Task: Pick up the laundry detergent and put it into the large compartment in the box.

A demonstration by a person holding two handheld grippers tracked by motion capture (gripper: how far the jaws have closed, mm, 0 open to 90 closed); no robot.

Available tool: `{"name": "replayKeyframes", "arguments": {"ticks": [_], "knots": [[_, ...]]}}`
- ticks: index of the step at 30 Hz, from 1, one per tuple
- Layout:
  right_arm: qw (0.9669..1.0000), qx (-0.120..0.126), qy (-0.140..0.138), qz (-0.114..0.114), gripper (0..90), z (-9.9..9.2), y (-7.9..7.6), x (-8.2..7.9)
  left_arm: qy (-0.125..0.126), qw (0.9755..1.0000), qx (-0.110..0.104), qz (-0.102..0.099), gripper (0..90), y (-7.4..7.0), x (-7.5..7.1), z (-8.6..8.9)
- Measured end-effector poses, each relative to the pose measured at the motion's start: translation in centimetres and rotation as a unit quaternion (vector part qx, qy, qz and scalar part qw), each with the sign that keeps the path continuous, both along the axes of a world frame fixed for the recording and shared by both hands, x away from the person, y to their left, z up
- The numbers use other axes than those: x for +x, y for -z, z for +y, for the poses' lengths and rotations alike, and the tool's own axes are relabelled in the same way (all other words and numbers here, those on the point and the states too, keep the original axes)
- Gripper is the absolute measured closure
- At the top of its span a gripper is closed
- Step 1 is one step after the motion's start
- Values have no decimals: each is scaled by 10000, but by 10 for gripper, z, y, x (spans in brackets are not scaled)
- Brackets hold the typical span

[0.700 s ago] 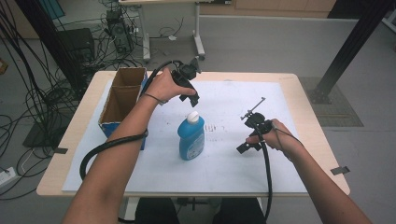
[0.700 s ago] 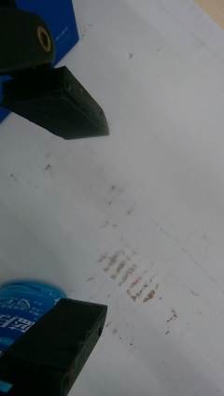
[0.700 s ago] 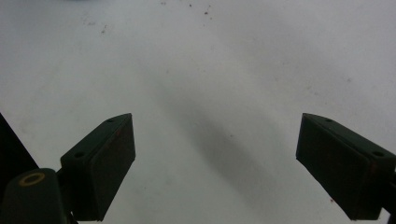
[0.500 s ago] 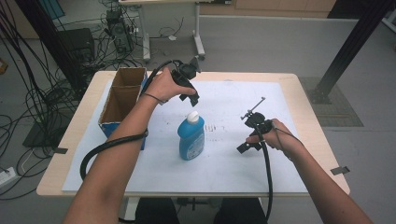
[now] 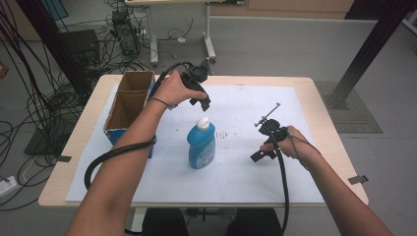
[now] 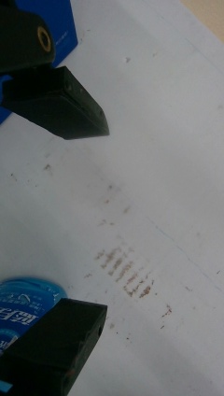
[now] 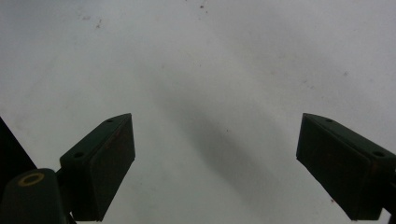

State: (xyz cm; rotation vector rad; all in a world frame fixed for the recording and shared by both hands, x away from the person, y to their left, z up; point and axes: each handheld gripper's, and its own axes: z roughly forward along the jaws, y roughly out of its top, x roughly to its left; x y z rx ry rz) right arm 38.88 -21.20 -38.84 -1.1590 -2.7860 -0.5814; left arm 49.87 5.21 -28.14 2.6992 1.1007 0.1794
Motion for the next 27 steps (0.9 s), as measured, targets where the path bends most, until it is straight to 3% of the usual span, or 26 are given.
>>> {"name": "replayKeyframes", "arguments": {"ticks": [6, 19, 27], "knots": [[10000, -9, -20, 0, 112, 1, 0, 0, -7, 9999, -97, -30, 128, -10, -5, 1], [10000, -49, -38, 24, 114, 4, 1, 0, 2, 9998, -15, -175, 129, -36, -18, 1], [9999, -87, -46, 40, 115, 7, 1, 0, 63, 9998, -108, -182, 127, -48, -28, -1]]}}
